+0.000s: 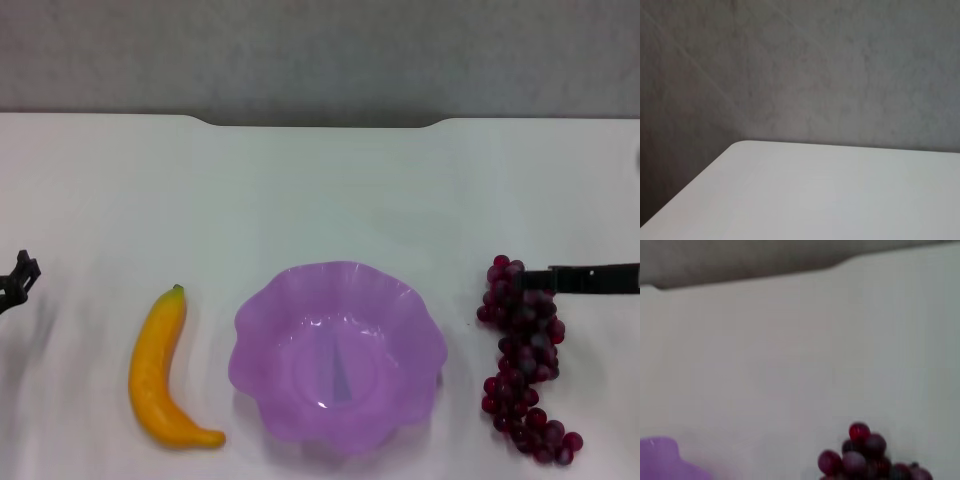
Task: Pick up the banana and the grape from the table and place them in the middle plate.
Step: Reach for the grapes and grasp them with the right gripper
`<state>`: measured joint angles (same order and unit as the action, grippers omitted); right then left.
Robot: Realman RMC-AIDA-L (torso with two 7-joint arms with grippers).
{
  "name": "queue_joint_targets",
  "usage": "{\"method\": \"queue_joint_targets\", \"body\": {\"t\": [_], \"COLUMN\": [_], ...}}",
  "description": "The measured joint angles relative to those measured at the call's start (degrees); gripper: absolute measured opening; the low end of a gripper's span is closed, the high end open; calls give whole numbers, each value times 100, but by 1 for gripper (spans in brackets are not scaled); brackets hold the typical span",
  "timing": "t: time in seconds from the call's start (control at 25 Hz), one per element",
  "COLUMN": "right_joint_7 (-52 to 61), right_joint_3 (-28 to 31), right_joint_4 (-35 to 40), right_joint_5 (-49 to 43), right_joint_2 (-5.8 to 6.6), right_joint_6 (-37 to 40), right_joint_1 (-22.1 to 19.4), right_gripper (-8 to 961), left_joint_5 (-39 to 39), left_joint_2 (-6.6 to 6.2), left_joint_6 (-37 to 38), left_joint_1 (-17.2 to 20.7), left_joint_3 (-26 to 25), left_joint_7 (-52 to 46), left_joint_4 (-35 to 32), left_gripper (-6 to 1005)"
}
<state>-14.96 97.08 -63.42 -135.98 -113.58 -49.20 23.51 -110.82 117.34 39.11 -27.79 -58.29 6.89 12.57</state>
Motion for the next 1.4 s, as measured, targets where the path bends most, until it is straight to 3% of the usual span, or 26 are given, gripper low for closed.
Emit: {"method": "queue_joint_targets", "body": {"t": [0.6,1.36,1.4], "right_joint_7": [-255,-304,-310], "right_joint_3": [-241,-655,-662], "right_joint_4": [1661,1999,2022], "right_joint_5": [54,50,61], "right_joint_2": [-84,-84,-84], "right_joint_6": [481,1071,1101], "right_joint_1": [703,811,811], "right_gripper": [864,847,800], "left_joint_5": [-1,-1,-1], "left_joint_2": [7,-9,-9], "left_joint_6": [0,20,28], "left_joint_1": [-59,-59,-55], "left_joint_3": [11,11,11], "left_joint_7": [15,9,4], "left_joint_4": [61,78,79], "left_gripper": [901,900,900]}}
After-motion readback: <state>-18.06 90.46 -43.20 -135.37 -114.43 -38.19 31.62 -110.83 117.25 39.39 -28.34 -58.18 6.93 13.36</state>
